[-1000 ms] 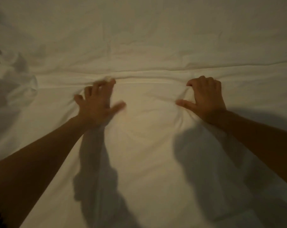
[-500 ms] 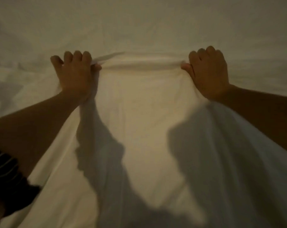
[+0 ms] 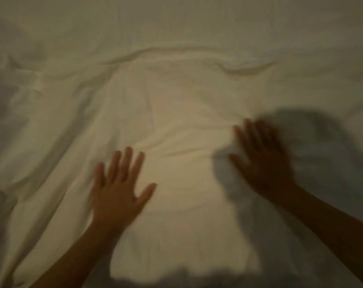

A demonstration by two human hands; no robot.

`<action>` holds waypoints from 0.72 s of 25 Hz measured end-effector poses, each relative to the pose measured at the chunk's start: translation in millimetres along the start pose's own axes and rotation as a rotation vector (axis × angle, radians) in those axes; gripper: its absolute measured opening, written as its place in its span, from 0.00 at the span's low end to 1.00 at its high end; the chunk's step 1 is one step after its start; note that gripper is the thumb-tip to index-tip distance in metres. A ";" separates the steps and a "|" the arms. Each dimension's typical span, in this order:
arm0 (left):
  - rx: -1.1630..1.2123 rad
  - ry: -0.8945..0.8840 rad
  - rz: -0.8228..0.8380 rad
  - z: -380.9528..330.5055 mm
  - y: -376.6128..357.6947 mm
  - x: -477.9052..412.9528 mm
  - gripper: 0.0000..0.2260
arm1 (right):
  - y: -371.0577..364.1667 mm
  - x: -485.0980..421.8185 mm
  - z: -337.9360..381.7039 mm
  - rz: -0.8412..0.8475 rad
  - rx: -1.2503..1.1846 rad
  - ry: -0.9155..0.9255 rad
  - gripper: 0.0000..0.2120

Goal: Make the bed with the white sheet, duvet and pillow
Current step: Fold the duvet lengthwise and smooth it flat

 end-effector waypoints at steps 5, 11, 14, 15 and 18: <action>0.119 0.198 -0.026 -39.3 25.9 20.6 0.28 | 20.8 50.9 35.1 -0.046 -0.112 -0.281 0.29; 0.128 0.004 0.059 -88.1 -1.5 80.8 0.31 | 9.7 134.1 58.2 0.074 -0.111 -0.243 0.30; 0.113 0.130 0.001 -64.8 5.2 84.7 0.32 | 25.6 160.2 13.8 0.068 -0.042 -0.407 0.31; 0.170 0.155 -0.011 -71.0 11.8 85.5 0.32 | 30.5 154.8 15.1 0.044 -0.046 -0.398 0.30; 0.222 -0.064 0.012 -120.6 15.1 92.3 0.28 | 28.1 130.7 41.3 0.034 -0.099 -0.143 0.27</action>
Point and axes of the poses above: each hand's wrist, its own x-axis away from the middle knuckle, its own y-axis out of the back of the hand, z = x × y, the point moved 4 cm from there along -x, towards the middle knuckle, and after that the axes turned 3 degrees about y, right-handed, at the moved point
